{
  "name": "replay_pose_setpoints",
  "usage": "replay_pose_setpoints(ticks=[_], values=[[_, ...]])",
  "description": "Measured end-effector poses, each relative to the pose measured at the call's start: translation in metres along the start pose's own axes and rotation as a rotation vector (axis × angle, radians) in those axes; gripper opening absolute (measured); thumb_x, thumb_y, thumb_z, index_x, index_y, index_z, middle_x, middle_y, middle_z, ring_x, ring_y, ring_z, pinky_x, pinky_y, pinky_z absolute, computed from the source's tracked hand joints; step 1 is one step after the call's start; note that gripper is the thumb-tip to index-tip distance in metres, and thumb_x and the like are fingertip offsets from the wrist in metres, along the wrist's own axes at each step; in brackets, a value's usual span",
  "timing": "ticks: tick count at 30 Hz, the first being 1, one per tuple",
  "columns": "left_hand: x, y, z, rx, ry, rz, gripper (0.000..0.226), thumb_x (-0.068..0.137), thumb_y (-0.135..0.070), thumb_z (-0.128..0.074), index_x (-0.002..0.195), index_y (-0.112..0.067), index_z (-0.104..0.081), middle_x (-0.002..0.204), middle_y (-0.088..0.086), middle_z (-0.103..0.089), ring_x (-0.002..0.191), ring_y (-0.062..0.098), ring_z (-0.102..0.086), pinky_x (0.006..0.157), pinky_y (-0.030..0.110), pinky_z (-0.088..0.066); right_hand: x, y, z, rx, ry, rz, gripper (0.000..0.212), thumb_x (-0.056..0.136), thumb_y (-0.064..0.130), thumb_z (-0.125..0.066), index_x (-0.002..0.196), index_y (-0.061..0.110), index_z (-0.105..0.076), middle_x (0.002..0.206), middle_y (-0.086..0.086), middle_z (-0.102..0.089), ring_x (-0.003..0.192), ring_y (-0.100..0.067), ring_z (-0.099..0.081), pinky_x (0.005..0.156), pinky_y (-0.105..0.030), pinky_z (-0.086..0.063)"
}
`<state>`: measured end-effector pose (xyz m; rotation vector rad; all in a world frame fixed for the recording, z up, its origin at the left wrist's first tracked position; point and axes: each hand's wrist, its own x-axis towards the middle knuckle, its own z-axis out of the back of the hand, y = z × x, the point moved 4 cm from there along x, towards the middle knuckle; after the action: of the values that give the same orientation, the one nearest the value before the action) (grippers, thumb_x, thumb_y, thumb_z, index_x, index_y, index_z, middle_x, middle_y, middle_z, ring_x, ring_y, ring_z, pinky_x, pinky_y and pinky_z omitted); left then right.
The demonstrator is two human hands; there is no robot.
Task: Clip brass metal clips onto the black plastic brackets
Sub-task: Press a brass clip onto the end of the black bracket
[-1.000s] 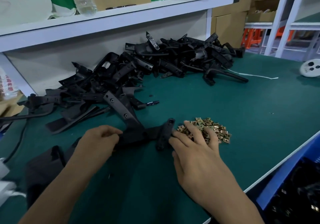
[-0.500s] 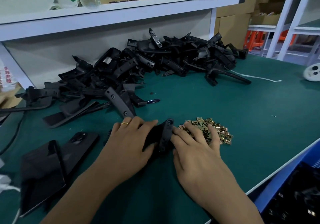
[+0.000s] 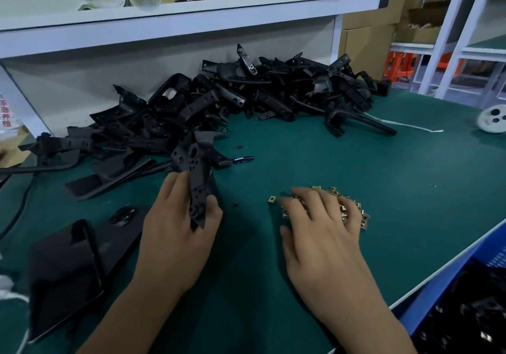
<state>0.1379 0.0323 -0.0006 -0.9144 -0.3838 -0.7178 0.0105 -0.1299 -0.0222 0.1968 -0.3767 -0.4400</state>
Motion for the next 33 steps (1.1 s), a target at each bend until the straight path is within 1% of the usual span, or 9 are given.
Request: replay_pose_setpoints(ticks=[2, 4, 8, 11, 15, 20, 23, 27, 33], values=[[0.000, 0.005, -0.001, -0.025, 0.030, 0.032, 0.033, 0.093, -0.057, -0.039, 0.109, -0.029, -0.046, 0.104, -0.026, -0.049, 0.088, -0.004, -0.052, 0.070, 0.027, -0.048, 0.000, -0.002, 0.000, -0.024, -0.017, -0.036, 0.033, 0.098, 0.029, -0.050, 0.130, 0.027, -0.059, 0.139, 0.006, -0.050, 0.135, -0.024, -0.041, 0.117, -0.050, -0.019], [0.000, 0.008, -0.004, 0.005, 0.078, 0.013, 0.026, 0.094, -0.056, -0.040, 0.100, -0.032, -0.048, 0.101, -0.018, -0.050, 0.085, 0.005, -0.053, 0.069, 0.040, -0.051, 0.001, -0.003, -0.002, -0.048, -0.038, -0.053, 0.027, 0.097, 0.028, -0.054, 0.122, 0.029, -0.063, 0.135, 0.008, -0.054, 0.131, -0.024, -0.043, 0.112, -0.048, -0.022], [-0.001, 0.006, -0.013, 0.099, 0.182, -0.065, 0.010, 0.094, -0.056, -0.041, 0.090, -0.047, -0.038, 0.094, -0.022, -0.045, 0.079, 0.003, -0.051, 0.059, 0.027, -0.036, 0.002, -0.009, -0.003, -0.043, -0.128, -0.092, 0.018, 0.092, 0.020, -0.066, 0.108, 0.028, -0.067, 0.120, 0.007, -0.059, 0.116, -0.025, -0.048, 0.100, -0.045, -0.029], [-0.004, 0.002, -0.020, 0.204, 0.284, -0.109, 0.012, 0.091, -0.058, -0.039, 0.093, -0.049, -0.032, 0.094, -0.021, -0.042, 0.073, 0.005, -0.051, 0.057, 0.027, -0.039, 0.002, -0.012, -0.005, -0.049, -0.157, -0.086, 0.018, 0.091, 0.019, -0.068, 0.107, 0.028, -0.070, 0.119, 0.007, -0.060, 0.114, -0.025, -0.047, 0.096, -0.044, -0.029], [-0.006, -0.001, -0.027, 0.446, 0.358, -0.147, 0.044, 0.087, -0.064, -0.032, 0.116, -0.034, -0.045, 0.101, -0.015, -0.040, 0.069, 0.010, -0.053, 0.059, 0.034, -0.051, 0.002, -0.011, -0.003, -0.018, -0.170, -0.072, 0.012, 0.092, 0.022, -0.069, 0.098, 0.031, -0.071, 0.117, 0.009, -0.059, 0.113, -0.023, -0.045, 0.096, -0.043, -0.031], [-0.005, -0.001, -0.028, 0.470, 0.368, -0.158, 0.048, 0.085, -0.064, -0.035, 0.118, -0.033, -0.048, 0.104, -0.013, -0.045, 0.072, 0.011, -0.057, 0.059, 0.033, -0.051, 0.002, -0.016, 0.000, 0.060, -0.202, -0.051, 0.009, 0.090, 0.024, -0.074, 0.093, 0.032, -0.072, 0.111, 0.012, -0.059, 0.110, -0.020, -0.047, 0.094, -0.038, -0.030], [-0.001, 0.002, -0.022, 0.357, 0.282, -0.104, 0.039, 0.085, -0.063, -0.038, 0.111, -0.036, -0.048, 0.097, -0.015, -0.045, 0.069, 0.010, -0.055, 0.057, 0.034, -0.051, 0.003, -0.020, 0.004, 0.286, -0.269, -0.013, 0.011, 0.090, 0.022, -0.075, 0.093, 0.033, -0.072, 0.100, 0.018, -0.063, 0.099, -0.013, -0.055, 0.086, -0.031, -0.034], [-0.003, -0.013, -0.034, 0.622, 0.294, -0.297, 0.056, 0.091, -0.056, -0.043, 0.139, -0.028, -0.051, 0.111, -0.005, -0.054, 0.076, 0.019, -0.063, 0.050, 0.034, -0.052, 0.006, -0.028, 0.004, 0.746, -0.251, -0.026, 0.012, 0.093, 0.020, -0.073, 0.095, 0.032, -0.074, 0.094, 0.017, -0.071, 0.094, -0.007, -0.067, 0.081, -0.019, -0.049], [-0.005, -0.017, -0.029, 0.570, 0.329, -0.294, 0.062, 0.091, -0.054, -0.041, 0.151, -0.038, -0.043, 0.115, -0.006, -0.054, 0.085, 0.017, -0.063, 0.055, 0.034, -0.055, 0.004, -0.030, 0.006, 1.094, -0.146, -0.035, 0.022, 0.097, 0.010, -0.067, 0.100, 0.029, -0.078, 0.088, 0.008, -0.070, 0.078, -0.010, -0.066, 0.071, -0.018, -0.051]])
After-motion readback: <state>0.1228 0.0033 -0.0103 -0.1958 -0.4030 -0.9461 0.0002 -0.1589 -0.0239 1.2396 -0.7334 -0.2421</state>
